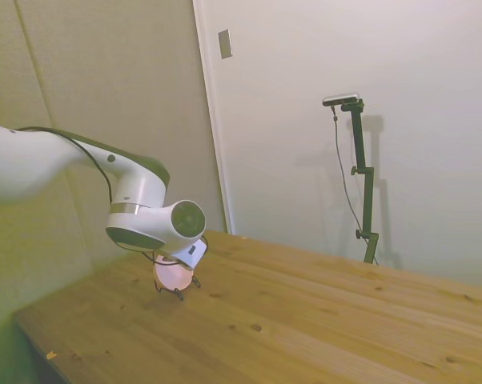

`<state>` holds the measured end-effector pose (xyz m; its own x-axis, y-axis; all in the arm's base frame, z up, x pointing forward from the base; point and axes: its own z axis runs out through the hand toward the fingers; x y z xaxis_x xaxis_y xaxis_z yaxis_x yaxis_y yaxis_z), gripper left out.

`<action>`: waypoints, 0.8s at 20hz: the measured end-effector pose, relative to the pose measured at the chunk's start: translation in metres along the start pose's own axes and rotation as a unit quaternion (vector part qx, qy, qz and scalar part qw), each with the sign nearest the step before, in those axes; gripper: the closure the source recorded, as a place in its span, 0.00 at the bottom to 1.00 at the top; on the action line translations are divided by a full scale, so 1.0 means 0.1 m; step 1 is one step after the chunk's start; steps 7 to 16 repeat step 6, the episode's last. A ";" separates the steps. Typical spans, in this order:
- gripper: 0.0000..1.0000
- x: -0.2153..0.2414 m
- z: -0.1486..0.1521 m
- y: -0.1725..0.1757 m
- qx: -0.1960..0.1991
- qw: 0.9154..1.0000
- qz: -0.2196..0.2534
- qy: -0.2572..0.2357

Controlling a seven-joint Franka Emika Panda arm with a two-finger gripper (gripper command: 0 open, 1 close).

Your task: Load the bowl

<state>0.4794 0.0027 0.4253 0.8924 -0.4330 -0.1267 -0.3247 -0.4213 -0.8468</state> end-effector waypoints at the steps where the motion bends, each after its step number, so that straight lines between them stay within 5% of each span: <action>1: 0.00 -0.04 -0.09 0.00 -0.010 1.000 0.007 0.006; 6: 0.00 -0.31 -0.63 0.01 -0.069 0.995 0.041 0.053; 16: 0.00 -0.31 -0.63 0.01 -0.069 0.995 0.041 0.053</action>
